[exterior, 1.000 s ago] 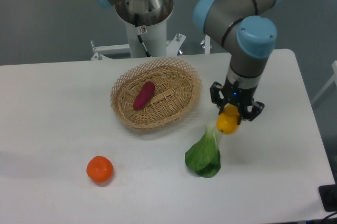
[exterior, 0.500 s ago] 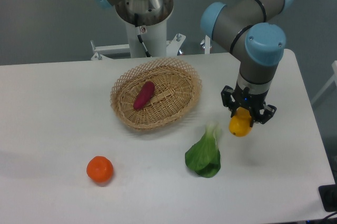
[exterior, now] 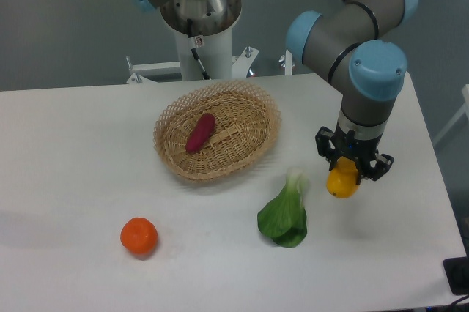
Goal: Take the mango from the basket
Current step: 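Carry the mango away from the basket and hold it raised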
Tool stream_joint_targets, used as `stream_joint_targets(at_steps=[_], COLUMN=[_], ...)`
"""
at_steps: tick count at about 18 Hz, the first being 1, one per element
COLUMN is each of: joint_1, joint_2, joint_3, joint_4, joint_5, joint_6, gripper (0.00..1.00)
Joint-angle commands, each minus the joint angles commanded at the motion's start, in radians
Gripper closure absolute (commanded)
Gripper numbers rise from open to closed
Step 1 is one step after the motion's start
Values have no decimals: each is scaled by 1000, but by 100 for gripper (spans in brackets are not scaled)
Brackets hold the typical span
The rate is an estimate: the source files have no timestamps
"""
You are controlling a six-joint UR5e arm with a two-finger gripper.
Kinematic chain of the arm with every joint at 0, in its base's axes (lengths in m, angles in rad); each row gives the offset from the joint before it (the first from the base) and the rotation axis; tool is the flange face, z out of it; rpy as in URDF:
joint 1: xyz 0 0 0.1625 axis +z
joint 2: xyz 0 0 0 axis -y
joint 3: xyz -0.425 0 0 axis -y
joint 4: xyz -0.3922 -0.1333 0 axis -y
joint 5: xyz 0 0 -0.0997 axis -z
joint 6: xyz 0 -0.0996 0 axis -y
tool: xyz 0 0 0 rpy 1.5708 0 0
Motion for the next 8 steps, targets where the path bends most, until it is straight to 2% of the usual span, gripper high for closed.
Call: stream_joint_targets(at_steps=[8], joint_1=[-3], joint_2=[-6], joint_3=[3], joint_4=[5], joint_5=[32], joint_6=[-3], gripper=[68])
